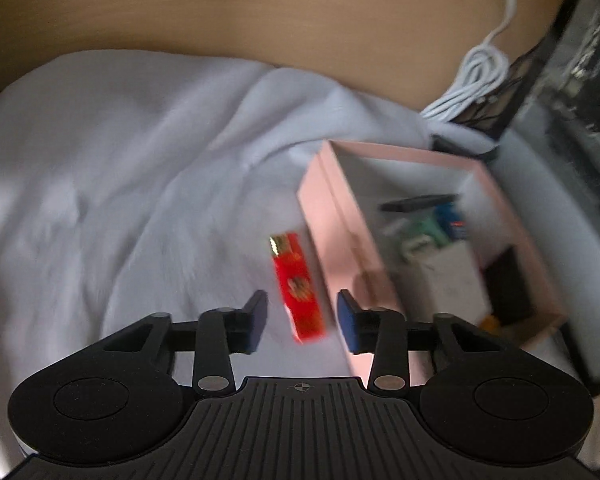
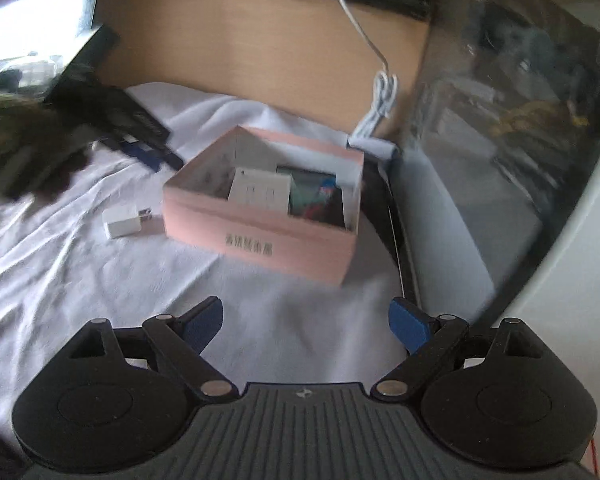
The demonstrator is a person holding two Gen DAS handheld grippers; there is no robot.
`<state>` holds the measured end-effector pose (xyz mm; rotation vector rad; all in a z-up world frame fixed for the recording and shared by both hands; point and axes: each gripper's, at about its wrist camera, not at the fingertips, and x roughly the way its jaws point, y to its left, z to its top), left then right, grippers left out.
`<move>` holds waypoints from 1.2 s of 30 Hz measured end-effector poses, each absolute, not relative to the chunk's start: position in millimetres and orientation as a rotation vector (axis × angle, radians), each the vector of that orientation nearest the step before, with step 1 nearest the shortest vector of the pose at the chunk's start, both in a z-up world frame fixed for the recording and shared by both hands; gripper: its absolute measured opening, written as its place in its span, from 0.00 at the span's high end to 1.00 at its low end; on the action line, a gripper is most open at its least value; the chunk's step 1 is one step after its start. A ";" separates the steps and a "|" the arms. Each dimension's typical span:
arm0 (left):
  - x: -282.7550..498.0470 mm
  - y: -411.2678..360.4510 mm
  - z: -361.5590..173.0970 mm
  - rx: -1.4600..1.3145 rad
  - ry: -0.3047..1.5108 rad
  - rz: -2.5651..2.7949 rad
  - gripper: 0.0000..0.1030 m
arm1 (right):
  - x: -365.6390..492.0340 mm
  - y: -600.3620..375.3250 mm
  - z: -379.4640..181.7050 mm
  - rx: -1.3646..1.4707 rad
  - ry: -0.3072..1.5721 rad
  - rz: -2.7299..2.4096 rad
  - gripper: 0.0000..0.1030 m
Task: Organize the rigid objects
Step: 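Grasp the red lighter with the left tool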
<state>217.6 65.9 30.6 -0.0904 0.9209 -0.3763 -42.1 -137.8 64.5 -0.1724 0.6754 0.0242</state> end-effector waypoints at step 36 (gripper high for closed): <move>-0.5 192.1 6.4 -0.267 0.886 -0.068 0.83 | 33.9 -27.2 39.9 -0.237 0.704 0.472 0.12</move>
